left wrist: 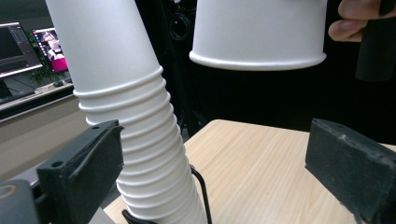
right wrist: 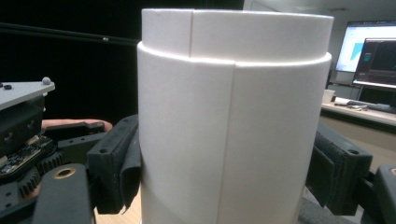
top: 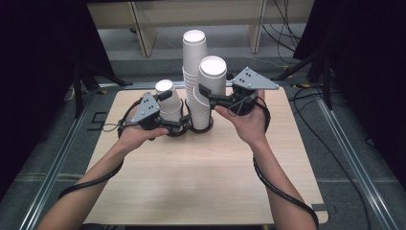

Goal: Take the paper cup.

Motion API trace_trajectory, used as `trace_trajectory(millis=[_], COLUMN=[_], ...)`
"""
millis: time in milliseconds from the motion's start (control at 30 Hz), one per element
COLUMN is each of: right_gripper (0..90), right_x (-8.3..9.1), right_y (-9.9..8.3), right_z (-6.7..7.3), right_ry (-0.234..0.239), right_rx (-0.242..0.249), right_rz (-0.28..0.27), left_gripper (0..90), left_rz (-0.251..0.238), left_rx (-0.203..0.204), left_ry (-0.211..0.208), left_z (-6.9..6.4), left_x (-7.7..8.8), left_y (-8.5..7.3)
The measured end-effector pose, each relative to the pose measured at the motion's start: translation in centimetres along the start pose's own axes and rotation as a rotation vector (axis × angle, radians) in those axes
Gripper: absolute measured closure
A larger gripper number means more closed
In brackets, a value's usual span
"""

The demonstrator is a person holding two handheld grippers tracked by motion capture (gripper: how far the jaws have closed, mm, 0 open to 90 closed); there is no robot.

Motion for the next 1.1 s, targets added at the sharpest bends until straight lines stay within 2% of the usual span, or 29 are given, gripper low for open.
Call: trace_trajectory(millis=[100, 233, 267, 367, 400, 567, 600, 667, 733, 767, 800, 833, 867, 900, 933, 967, 1000, 1033, 1067, 1100], right_gripper=[22.3, 22.3, 22.3, 22.3, 22.4, 22.5, 22.5, 22.5, 22.5, 22.5, 22.5, 22.5, 22.5, 22.5, 22.5, 22.5, 22.5, 22.5, 22.5, 22.5], right_x=[0.3, 0.8, 0.8, 1.0, 1.2, 1.5, 1.7, 1.7, 2.0, 2.1, 2.2, 2.2, 2.4, 2.5, 2.5, 2.7, 2.7, 3.0, 3.2, 3.4], right_y=[-1.0, -2.3, -2.5, -3.1, -3.9, -5.2, -6.0, -6.3, -7.3, -7.5, -7.9, -7.9, -8.7, -9.0, -9.3, -9.6, -9.6, -10.4, -10.9, -11.3], right_z=[0.4, 0.9, 0.8, 0.9, 1.0, 1.5, 1.8, 1.9, 2.4, 2.4, 2.8, 2.8, 2.9, 3.1, 3.1, 3.3, 3.3, 3.5, 3.8, 4.0], right_ry=[0.003, 0.006, 0.008, 0.007, 0.011, 0.024, 0.032, 0.031, 0.042, 0.047, 0.048, 0.048, 0.048, 0.047, 0.052, 0.050, 0.050, 0.054, 0.059, 0.058], right_rx=[0.000, -0.027, -0.012, -0.018, -0.029, -0.034, -0.041, -0.039, -0.065, -0.048, -0.078, -0.078, -0.069, -0.084, -0.074, -0.085, -0.085, -0.098, -0.128, -0.135], right_rz=[0.014, 0.031, 0.023, 0.027, 0.037, 0.053, 0.066, 0.061, 0.074, 0.073, 0.087, 0.087, 0.085, 0.099, 0.086, 0.097, 0.097, 0.095, 0.103, 0.112], left_gripper=[3.8, 3.7, 3.8, 3.8, 3.8, 3.7, 3.7, 3.7, 3.8, 3.7, 3.7, 3.7, 3.7, 3.7, 3.7, 3.7, 3.7, 3.7, 3.8, 3.8], left_rz=[0.007, 0.020, 0.020, 0.025, 0.028, 0.041, 0.044, 0.048, 0.057, 0.057, 0.059, 0.061, 0.068, 0.068, 0.077, 0.095, 0.095, 0.105, 0.105, 0.108], left_rx=[-0.002, 0.001, 0.001, 0.007, 0.010, 0.021, 0.024, 0.025, 0.026, 0.026, 0.025, 0.029, 0.029, 0.029, 0.022, 0.008, 0.008, 0.006, 0.006, 0.011], left_ry=[-0.010, -0.013, -0.013, -0.010, -0.013, -0.027, -0.031, -0.034, -0.039, -0.039, -0.042, -0.046, -0.051, -0.051, -0.057, -0.077, -0.077, -0.078, -0.078, -0.079], left_z=[-0.4, -0.7, -0.7, -0.9, -1.1, -1.8, -2.0, -2.2, -2.6, -2.6, -2.8, -3.1, -3.4, -3.4, -3.6, -4.0, -4.0, -4.4, -4.4, -4.5], left_x=[0.7, 1.4, 1.4, 1.9, 2.1, 2.9, 3.1, 3.3, 3.8, 3.8, 4.0, 4.2, 4.6, 4.6, 4.9, 5.5, 5.5, 6.1, 6.1, 6.4], left_y=[-0.5, -1.2, -1.2, -1.6, -1.9, -2.9, -3.3, -3.7, -4.5, -4.5, -4.8, -5.1, -5.7, -5.7, -6.0, -6.7, -6.7, -7.4, -7.4, -7.8])
Point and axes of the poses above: each handheld gripper's, and its own axes: x roughly backward along the jaws, y roughly out of its top, z roughly to its left, the point moved 6 cm from there along -x, roughly forward along the jaws, and after that the axes turned 14 degrees about -z, right-handed, at the moved point
